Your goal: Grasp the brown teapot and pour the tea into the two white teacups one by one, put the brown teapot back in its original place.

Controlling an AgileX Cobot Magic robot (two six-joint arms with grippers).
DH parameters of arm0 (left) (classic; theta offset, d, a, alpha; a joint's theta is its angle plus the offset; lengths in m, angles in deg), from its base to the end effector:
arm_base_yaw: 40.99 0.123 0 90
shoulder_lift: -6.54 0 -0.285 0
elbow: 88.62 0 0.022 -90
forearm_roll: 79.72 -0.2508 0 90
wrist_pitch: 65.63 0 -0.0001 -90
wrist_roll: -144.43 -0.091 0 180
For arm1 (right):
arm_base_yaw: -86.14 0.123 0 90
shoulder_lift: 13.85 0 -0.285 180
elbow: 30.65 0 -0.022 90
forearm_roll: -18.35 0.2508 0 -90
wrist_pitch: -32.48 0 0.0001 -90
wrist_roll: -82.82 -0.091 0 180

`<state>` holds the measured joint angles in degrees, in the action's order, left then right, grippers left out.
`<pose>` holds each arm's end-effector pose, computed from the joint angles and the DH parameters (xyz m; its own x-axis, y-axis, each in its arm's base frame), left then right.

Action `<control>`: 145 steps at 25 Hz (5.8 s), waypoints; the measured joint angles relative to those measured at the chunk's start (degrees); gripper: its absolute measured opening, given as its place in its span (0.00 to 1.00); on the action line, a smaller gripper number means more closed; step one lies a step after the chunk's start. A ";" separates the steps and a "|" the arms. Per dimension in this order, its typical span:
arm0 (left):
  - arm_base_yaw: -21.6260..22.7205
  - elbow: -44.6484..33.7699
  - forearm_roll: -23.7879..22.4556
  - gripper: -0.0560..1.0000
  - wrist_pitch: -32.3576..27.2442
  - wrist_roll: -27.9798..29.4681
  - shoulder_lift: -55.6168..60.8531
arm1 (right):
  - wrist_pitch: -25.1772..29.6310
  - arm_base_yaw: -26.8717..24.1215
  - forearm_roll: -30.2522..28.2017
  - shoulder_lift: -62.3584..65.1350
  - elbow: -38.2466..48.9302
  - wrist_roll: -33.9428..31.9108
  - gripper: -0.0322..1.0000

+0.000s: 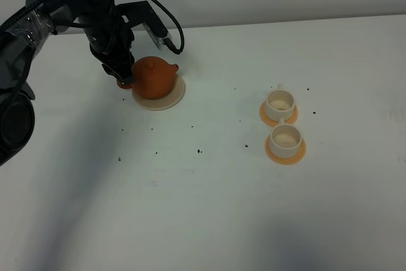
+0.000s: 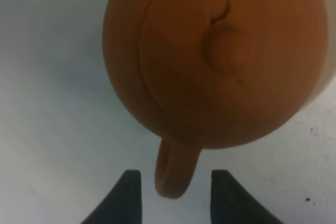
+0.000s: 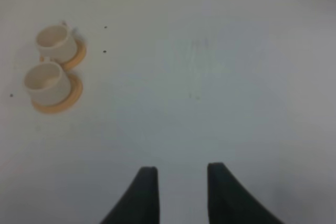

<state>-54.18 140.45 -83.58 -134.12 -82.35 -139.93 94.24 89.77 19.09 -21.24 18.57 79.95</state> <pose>0.4990 -0.1111 0.1819 -0.4706 0.8744 -0.1177 0.8456 0.4851 0.2228 -0.0054 0.0007 0.2727 -0.4775 0.0260 -0.8782 -0.0465 0.9974 0.0548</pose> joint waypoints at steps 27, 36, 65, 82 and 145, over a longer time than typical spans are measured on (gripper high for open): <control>-0.68 0.00 -0.69 0.36 2.06 -4.84 -1.65 | 0.00 0.00 0.04 0.00 0.00 0.00 0.27; -0.68 0.00 -1.14 0.32 3.80 -4.90 -1.65 | 0.00 0.00 0.04 0.00 0.00 0.00 0.27; -1.60 0.45 1.93 0.17 5.86 -6.85 -2.14 | 0.00 0.00 0.04 0.00 0.00 0.00 0.27; -1.37 3.86 3.10 0.17 3.30 -6.91 -2.06 | 0.00 0.00 0.06 0.00 0.00 0.00 0.27; -15.22 9.50 5.70 0.17 9.87 -22.65 -2.06 | 0.00 0.00 0.32 0.00 0.00 0.05 0.27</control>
<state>-69.40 149.94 -77.88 -124.25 -105.01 -142.00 94.24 89.77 19.41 -21.24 18.57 80.00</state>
